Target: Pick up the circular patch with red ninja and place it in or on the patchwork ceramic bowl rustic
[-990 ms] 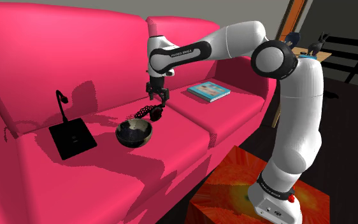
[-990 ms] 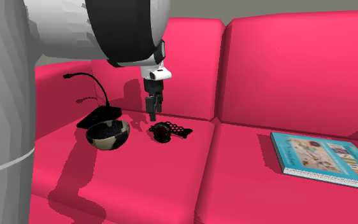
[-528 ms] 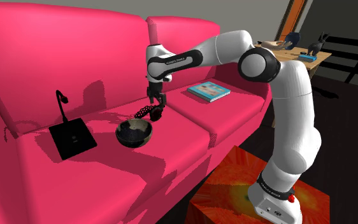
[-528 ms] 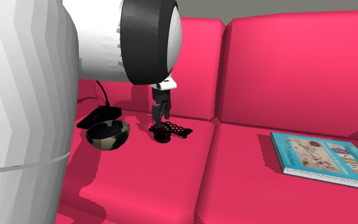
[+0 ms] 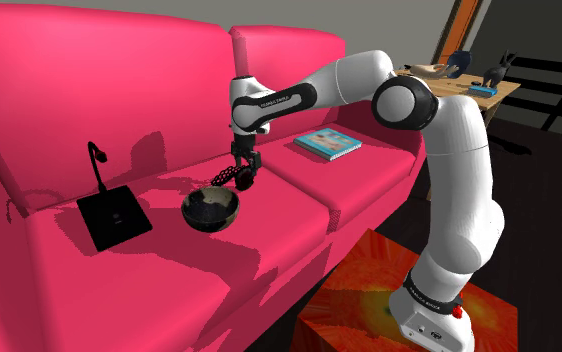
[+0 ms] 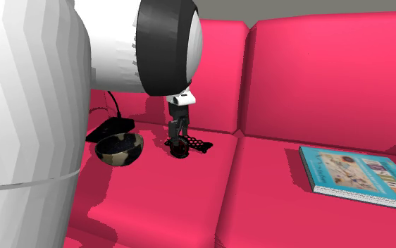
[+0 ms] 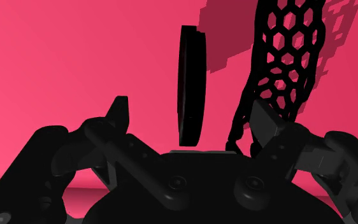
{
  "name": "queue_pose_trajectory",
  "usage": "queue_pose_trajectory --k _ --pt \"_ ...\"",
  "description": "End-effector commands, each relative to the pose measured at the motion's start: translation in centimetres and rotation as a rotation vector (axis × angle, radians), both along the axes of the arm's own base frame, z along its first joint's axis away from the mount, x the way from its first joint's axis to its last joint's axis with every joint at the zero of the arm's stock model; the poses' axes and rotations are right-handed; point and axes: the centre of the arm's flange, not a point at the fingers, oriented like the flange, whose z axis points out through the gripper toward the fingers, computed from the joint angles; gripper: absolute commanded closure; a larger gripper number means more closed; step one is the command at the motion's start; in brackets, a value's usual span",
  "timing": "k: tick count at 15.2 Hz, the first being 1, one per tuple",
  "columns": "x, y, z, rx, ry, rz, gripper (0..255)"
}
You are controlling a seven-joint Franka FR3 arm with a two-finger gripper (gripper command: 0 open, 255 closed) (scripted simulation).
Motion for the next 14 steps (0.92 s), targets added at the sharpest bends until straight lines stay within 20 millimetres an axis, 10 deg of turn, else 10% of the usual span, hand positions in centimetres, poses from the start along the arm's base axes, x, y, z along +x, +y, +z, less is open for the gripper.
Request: queue_pose_trajectory --k 1,3,4,14 --pt "-0.01 0.00 -0.01 0.000 0.000 0.000 0" --pt "0.00 0.00 0.00 0.000 0.000 0.000 0" --pt "0.00 0.00 0.00 0.000 0.000 0.000 255" --pt "-0.01 0.00 0.52 0.000 0.000 0.000 255"
